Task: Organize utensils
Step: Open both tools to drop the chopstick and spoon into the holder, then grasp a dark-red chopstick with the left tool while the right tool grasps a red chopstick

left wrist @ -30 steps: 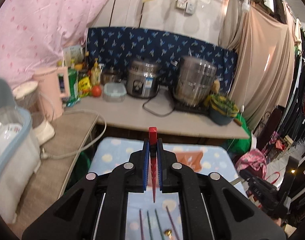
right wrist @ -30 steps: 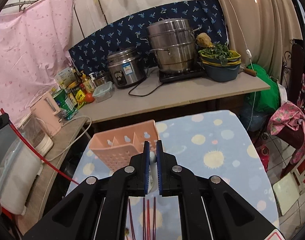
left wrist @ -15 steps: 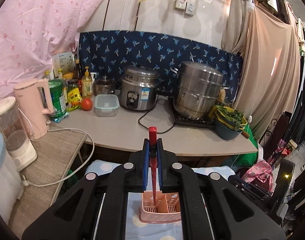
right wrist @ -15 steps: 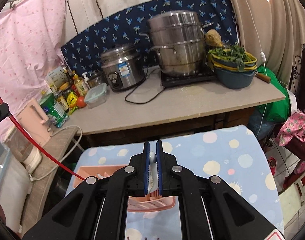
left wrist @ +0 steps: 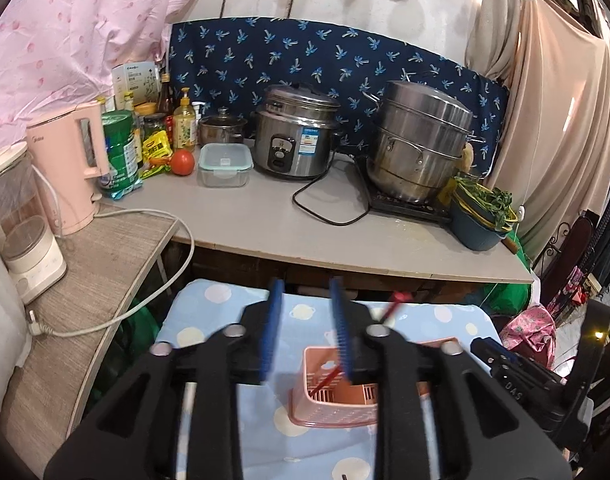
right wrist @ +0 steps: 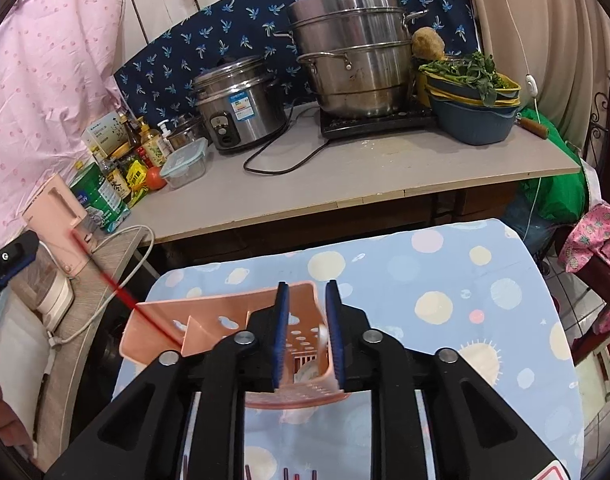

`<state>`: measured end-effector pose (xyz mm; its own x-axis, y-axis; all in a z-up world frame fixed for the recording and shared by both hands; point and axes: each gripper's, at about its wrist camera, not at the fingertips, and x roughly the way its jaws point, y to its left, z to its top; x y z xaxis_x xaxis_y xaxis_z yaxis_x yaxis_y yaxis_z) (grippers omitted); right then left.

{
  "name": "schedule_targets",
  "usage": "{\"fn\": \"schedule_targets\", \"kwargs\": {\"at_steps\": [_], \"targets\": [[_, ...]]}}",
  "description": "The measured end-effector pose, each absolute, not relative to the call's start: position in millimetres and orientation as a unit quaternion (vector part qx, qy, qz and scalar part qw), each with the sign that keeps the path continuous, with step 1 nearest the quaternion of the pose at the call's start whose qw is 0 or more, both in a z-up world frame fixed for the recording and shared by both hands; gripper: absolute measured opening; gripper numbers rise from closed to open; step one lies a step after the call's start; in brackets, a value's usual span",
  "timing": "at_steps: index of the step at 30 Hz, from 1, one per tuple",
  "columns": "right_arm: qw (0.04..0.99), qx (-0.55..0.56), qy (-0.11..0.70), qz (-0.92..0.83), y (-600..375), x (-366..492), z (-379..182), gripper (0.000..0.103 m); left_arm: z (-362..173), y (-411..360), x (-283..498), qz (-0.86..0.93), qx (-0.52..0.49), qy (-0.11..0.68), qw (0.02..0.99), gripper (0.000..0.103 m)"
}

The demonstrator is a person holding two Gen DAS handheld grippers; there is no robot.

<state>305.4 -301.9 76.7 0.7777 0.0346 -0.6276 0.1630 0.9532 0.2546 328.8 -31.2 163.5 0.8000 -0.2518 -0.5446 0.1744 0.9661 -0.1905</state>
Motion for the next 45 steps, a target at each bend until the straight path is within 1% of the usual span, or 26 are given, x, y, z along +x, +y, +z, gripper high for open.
{"fn": "schedule_targets", "kwargs": {"at_steps": [1, 2, 4, 8, 13, 22, 28, 32, 39, 45], "targets": [[0.932, 0.148, 0.328, -0.034, -300.8, 298.9, 79.4, 0.025, 163.9, -27.6, 324.4, -0.11, -0.069, 0.295, 0.947, 0.041], [0.934, 0.148, 0.325, -0.033, -300.4, 292.5, 81.9, 0.029, 163.6, -25.3, 320.4, -0.11, -0.069, 0.295, 0.947, 0.042], [0.935, 0.148, 0.32, -0.031, -298.3, 276.0, 85.7, 0.032, 162.9, -20.3, 309.2, -0.109, -0.066, 0.297, 0.946, 0.045], [0.932, 0.162, 0.324, -0.022, -295.7, 235.9, 84.3, 0.033, 152.7, -7.9, 276.0, -0.103, -0.061, 0.315, 0.941, 0.05], [0.923, 0.169, 0.345, -0.012, -287.7, 175.1, 66.7, 0.035, 121.1, 6.5, 220.9, -0.092, -0.049, 0.348, 0.932, 0.059], [0.902, 0.153, 0.404, -0.03, -266.3, 67.7, 0.8, 0.036, 34.4, 24.4, 129.5, -0.087, -0.024, 0.43, 0.898, 0.059], [0.889, 0.132, 0.438, -0.038, -246.1, 25.4, -43.6, 0.036, -10.1, 26.2, 84.2, -0.084, -0.01, 0.461, 0.883, 0.059], [0.882, 0.136, 0.449, -0.035, -239.3, 14.7, -65.2, 0.036, -28.2, 21.7, 64.8, -0.088, 0.002, 0.471, 0.878, 0.059], [0.883, 0.126, 0.451, -0.025, -227.7, 17.7, -75.2, 0.035, -40.9, 15.3, 53.0, -0.093, 0.012, 0.472, 0.877, 0.059], [0.883, 0.117, 0.455, -0.027, -224.1, 23.7, -80.0, 0.03, -47.4, 17.2, 53.9, -0.094, 0.007, 0.48, 0.872, 0.059]]}}
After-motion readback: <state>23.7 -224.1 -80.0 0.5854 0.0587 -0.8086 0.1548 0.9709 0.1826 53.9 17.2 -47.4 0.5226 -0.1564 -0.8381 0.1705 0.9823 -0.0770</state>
